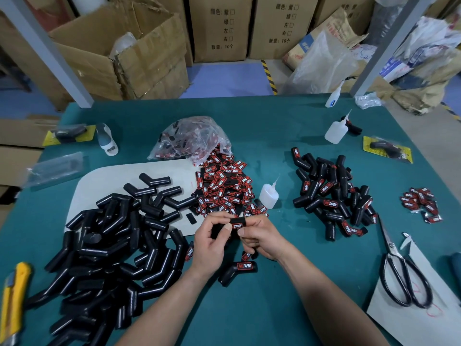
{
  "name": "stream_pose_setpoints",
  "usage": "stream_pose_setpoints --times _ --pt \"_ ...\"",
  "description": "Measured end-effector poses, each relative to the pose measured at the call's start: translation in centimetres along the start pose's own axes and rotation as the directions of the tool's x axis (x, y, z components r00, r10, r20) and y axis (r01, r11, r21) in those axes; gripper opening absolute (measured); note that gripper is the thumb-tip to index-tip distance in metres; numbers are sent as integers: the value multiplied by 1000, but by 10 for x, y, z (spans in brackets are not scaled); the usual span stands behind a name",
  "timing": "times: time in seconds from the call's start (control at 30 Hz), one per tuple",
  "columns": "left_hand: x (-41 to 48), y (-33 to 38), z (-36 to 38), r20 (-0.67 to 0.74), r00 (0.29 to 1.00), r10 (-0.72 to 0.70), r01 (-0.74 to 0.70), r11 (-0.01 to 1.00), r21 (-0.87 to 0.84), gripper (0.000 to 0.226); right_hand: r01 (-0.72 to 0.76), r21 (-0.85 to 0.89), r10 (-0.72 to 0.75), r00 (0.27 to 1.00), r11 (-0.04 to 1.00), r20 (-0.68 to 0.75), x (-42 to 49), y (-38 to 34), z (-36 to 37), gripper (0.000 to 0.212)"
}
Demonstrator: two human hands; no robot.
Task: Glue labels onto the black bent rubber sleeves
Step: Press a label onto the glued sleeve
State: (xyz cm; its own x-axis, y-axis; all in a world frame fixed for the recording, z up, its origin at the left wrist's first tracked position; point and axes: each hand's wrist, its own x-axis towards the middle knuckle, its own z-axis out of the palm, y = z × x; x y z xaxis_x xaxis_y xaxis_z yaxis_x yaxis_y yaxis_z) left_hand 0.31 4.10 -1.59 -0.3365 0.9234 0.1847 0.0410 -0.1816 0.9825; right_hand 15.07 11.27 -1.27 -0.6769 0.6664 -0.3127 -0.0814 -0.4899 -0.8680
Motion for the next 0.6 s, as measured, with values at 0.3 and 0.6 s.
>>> stream_pose_setpoints --times 0.3,0.6 --pt "0 1 0 2 1000 7 -7 1000 -16 16 49 -14 -48 999 999 21 -1 1 -1 7" --pt "1 -6 0 -54 998 -42 40 999 -23 15 20 -20 -20 999 1000 -48 2 6 1 35"
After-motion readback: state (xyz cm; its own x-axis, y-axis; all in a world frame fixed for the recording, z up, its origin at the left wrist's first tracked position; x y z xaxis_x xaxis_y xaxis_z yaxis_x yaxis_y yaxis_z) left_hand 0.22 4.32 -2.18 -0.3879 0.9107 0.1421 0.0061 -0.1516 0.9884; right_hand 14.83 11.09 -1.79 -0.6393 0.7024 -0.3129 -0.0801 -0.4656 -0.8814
